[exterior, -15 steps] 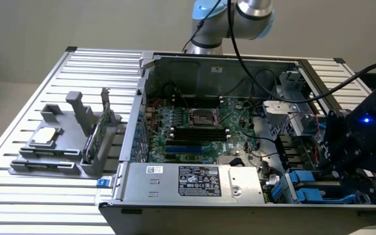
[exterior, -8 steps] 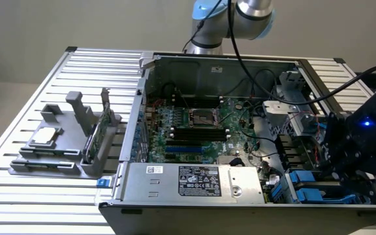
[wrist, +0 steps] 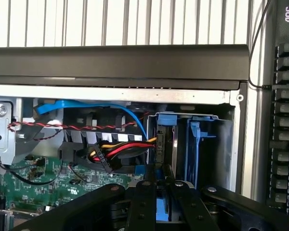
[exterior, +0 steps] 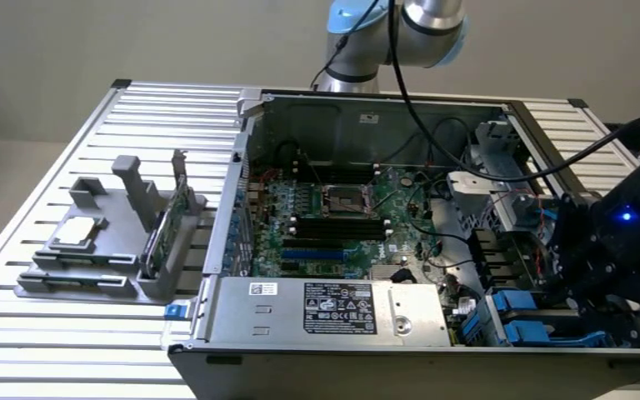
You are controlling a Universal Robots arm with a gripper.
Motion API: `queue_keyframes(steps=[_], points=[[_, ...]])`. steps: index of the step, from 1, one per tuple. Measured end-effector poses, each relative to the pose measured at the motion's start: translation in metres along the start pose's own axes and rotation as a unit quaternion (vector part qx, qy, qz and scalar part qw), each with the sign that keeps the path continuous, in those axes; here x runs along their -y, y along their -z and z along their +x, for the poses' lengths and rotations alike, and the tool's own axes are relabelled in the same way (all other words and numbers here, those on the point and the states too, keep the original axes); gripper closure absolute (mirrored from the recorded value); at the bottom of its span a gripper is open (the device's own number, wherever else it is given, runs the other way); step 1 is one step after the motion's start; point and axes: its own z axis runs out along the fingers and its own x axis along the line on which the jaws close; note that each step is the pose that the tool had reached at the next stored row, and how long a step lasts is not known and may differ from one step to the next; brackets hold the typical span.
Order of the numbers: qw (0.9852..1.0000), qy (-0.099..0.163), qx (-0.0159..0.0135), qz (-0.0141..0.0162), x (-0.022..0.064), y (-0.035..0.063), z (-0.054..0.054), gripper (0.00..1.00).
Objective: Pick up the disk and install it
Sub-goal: 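Insert the second disk wire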
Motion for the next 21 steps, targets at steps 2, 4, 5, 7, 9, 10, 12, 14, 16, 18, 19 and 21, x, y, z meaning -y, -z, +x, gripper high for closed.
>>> queue_keyframes(steps=[2,4,5,7,9,10,12,14,16,18,19,21], points=[[1.0,0.0,-0.0009,0.0001,-0.0002,0.0028,0.0,0.76],[1.0,0.0,-0.002,0.0001,-0.0002,0.0086,0.001,0.69],[1.0,0.0,-0.0025,0.0,0.0004,0.0117,0.002,0.69],[1.0,0.0,-0.0034,0.0,0.0052,0.0154,0.002,0.69],[1.0,0.0,-0.0039,0.0,0.012,0.0168,0.003,0.69],[1.0,0.0,-0.0038,0.0,0.0151,0.0174,0.003,0.69],[1.0,0.0,-0.0039,0.0001,0.0211,0.0182,0.003,0.69],[1.0,0.0,-0.0039,0.0001,0.0263,0.0191,0.004,0.71],[1.0,0.001,-0.0039,0.0002,0.0298,0.0196,0.004,0.78],[1.0,0.001,-0.0048,-0.0003,0.0302,0.0198,0.004,0.89],[1.0,0.001,-0.0048,-0.0004,0.0301,0.0199,0.004,0.89],[1.0,0.001,-0.0048,-0.0004,0.0302,0.0204,0.004,0.89]])
